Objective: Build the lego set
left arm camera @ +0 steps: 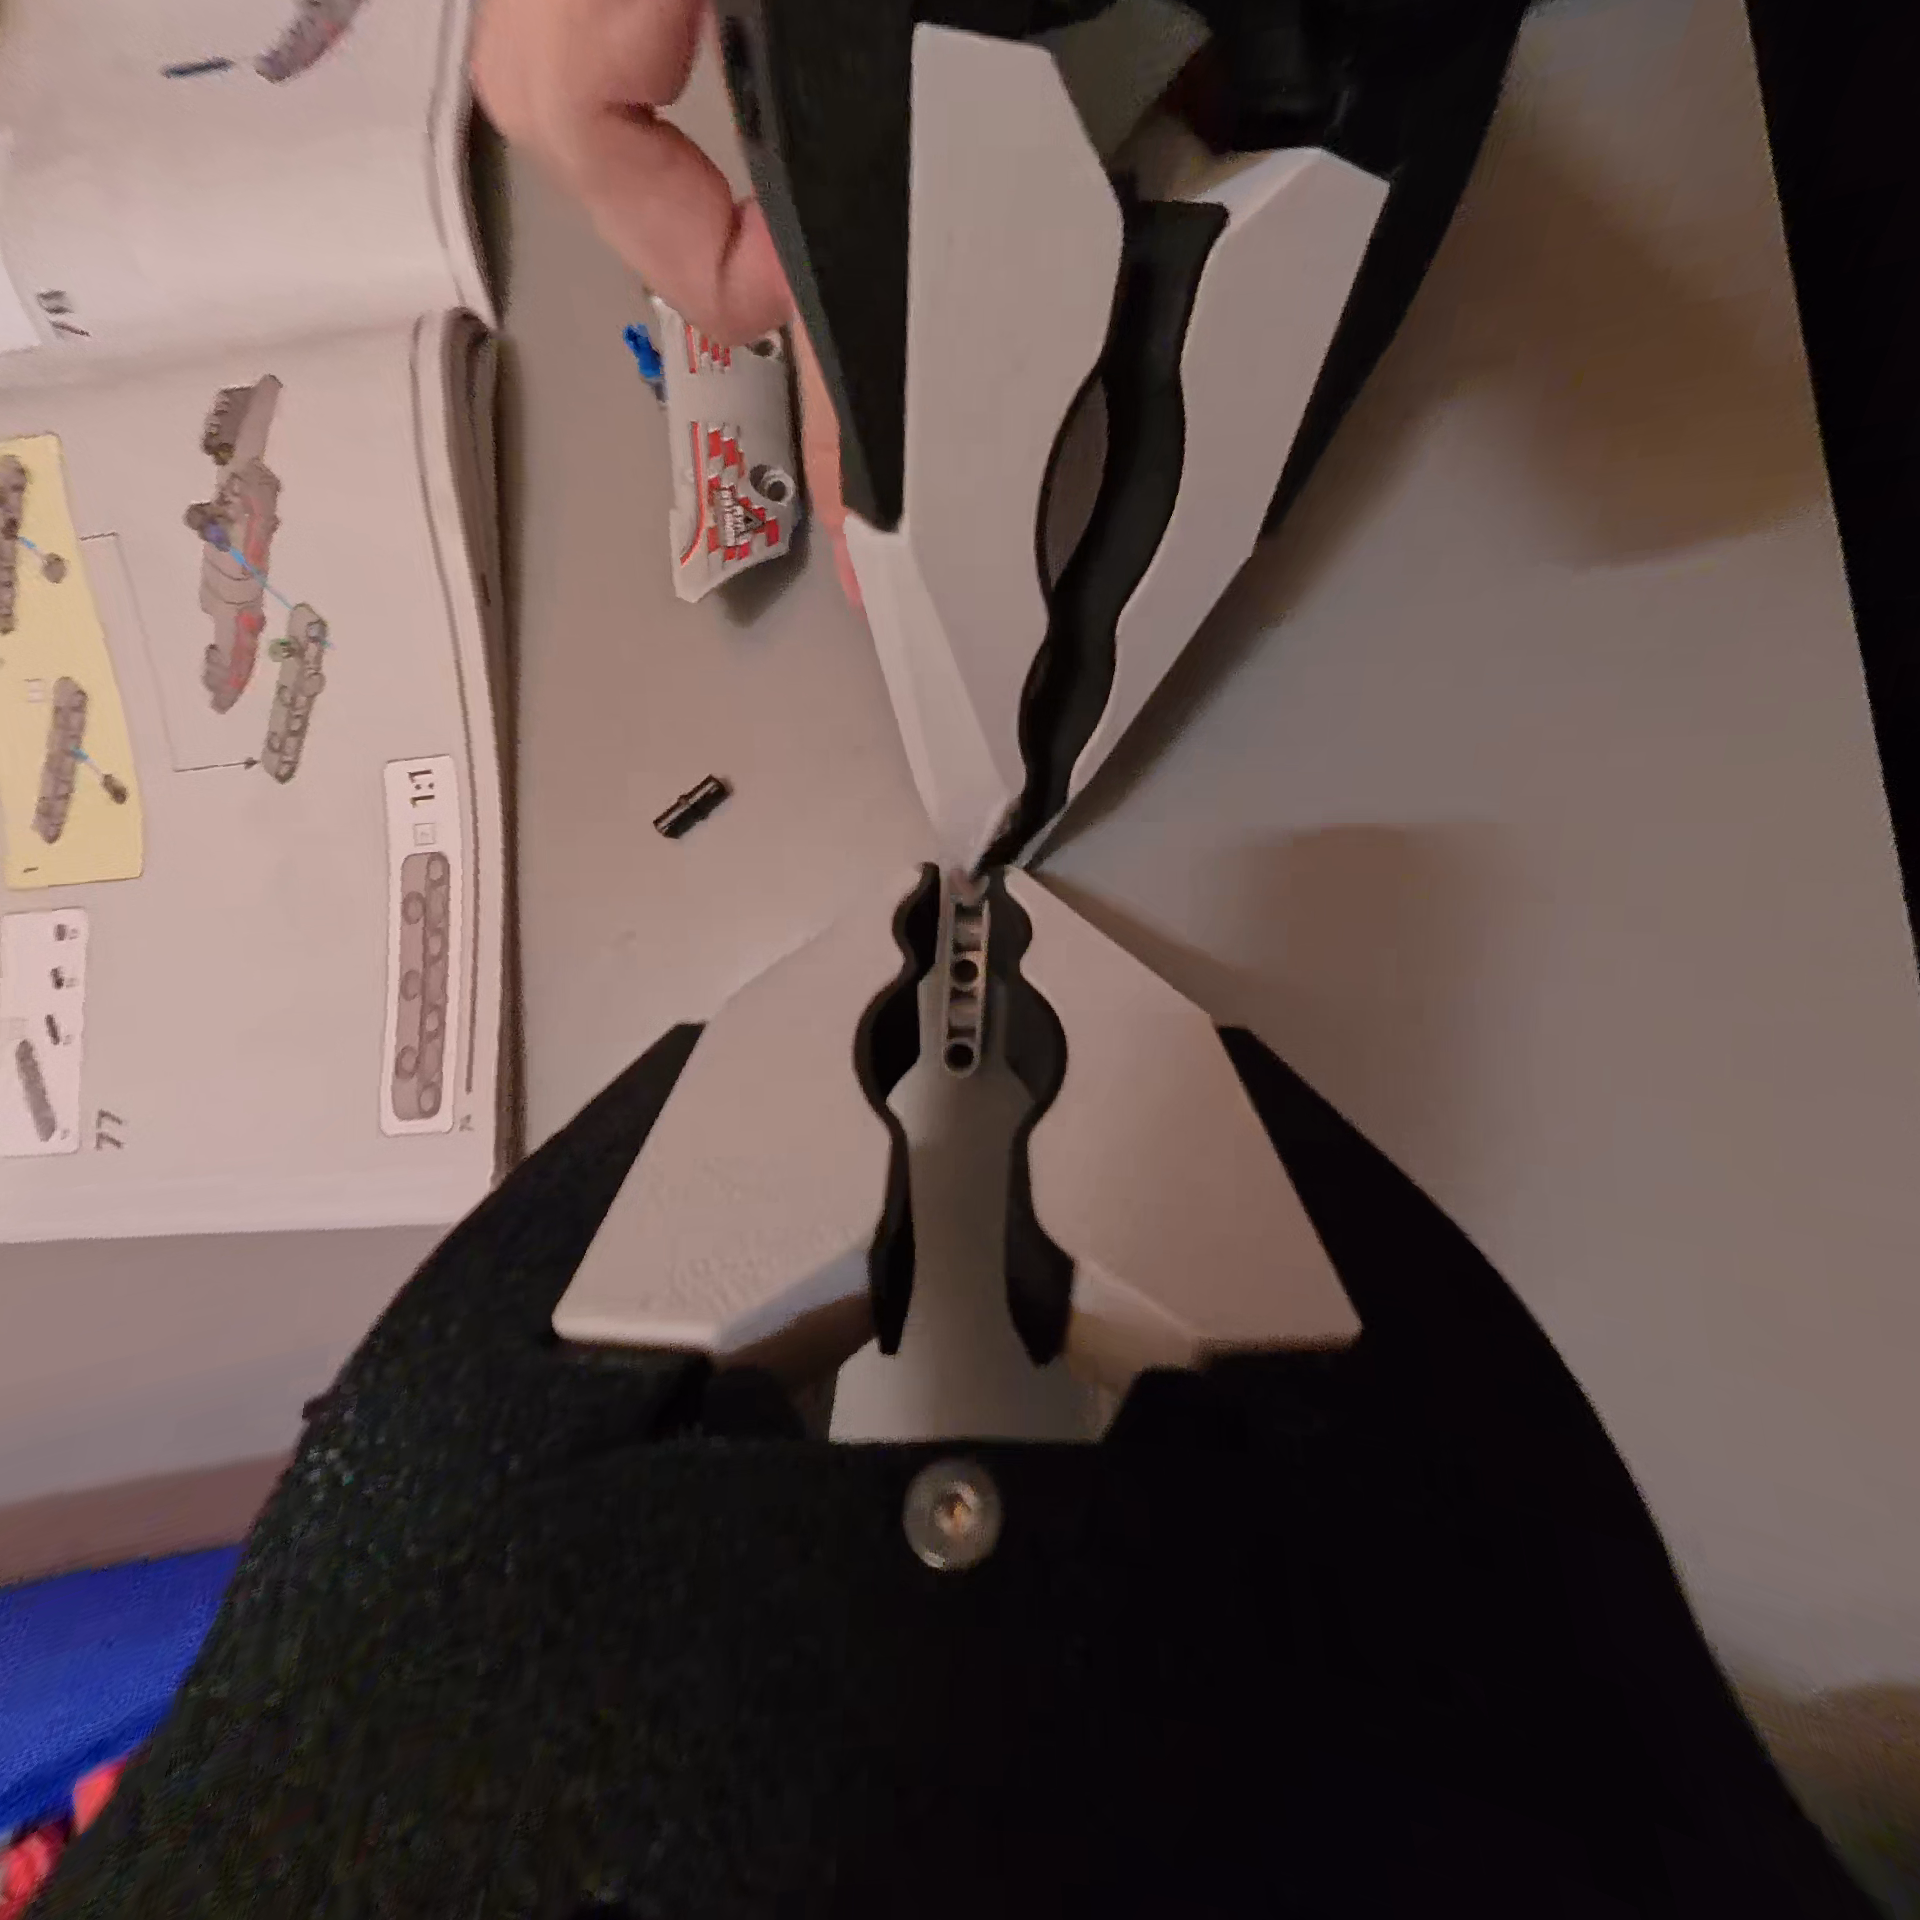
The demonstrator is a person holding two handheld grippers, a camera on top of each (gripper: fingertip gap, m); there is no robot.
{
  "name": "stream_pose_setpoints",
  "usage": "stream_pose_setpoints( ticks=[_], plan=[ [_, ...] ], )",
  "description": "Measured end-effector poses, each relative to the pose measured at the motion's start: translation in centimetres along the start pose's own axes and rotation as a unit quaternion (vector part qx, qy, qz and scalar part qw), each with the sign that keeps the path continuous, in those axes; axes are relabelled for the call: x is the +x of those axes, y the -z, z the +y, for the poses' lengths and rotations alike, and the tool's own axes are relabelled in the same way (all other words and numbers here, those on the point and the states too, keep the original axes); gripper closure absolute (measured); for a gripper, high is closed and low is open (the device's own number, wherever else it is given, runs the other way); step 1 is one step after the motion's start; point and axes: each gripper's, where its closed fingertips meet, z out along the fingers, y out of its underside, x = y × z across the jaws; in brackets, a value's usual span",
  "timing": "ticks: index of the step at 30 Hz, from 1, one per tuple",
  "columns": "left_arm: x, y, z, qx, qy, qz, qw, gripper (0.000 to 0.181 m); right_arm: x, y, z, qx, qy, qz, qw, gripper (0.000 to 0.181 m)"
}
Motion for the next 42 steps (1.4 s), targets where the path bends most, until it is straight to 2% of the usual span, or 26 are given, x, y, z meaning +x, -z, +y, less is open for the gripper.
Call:
stream_pose_setpoints(
  ticks=[4,6,13,15,18,20,27,35,42],
  plan=[
    [0.1,1.2,-0.3,0.064,0.044,-0.003,0.997,0.181,0.0,-0.1,-0.1,0.018,-0.015,-0.002,1.0,0.177],
    [0.1,1.5,-0.3,0.072,0.048,-0.004,0.996,0.181,0.0,-0.1,-0.2,0.019,-0.016,-0.001,1.0,0.177],
    [0.4,0.6,0.1,0.052,0.032,0.007,0.998,0.181,-0.1,-0.3,-0.2,0.013,-0.007,0.005,1.0,0.181],
    [0.3,0.9,0.2,0.052,0.027,0.0,0.998,0.181,0.0,-0.4,-0.2,0.006,0.006,0.018,1.0,0.181],
    [-0.1,2.1,-0.2,0.086,0.047,-0.003,0.995,0.181,0.0,-0.3,-0.2,0.016,-0.014,0.014,1.0,0.181],
    [-0.6,2.4,0.3,0.078,0.045,-0.018,0.996,0.181,0.0,-0.3,-0.2,0.022,-0.023,0.011,0.999,0.181],
    [-0.2,1.1,0.4,0.052,0.019,-0.015,0.998,0.181,1.0,0.5,-0.7,0.059,-0.051,0.021,0.997,0.179],
    [0.0,0.7,0.3,0.049,0.012,-0.007,0.999,0.181,0.2,-0.4,-0.4,0.045,-0.038,0.003,0.998,0.181],
    [-0.3,1.6,-0.4,0.077,0.021,-0.013,0.997,0.181,0.4,-0.2,-0.6,0.05,-0.04,0.009,0.998,0.181]
  ],
)
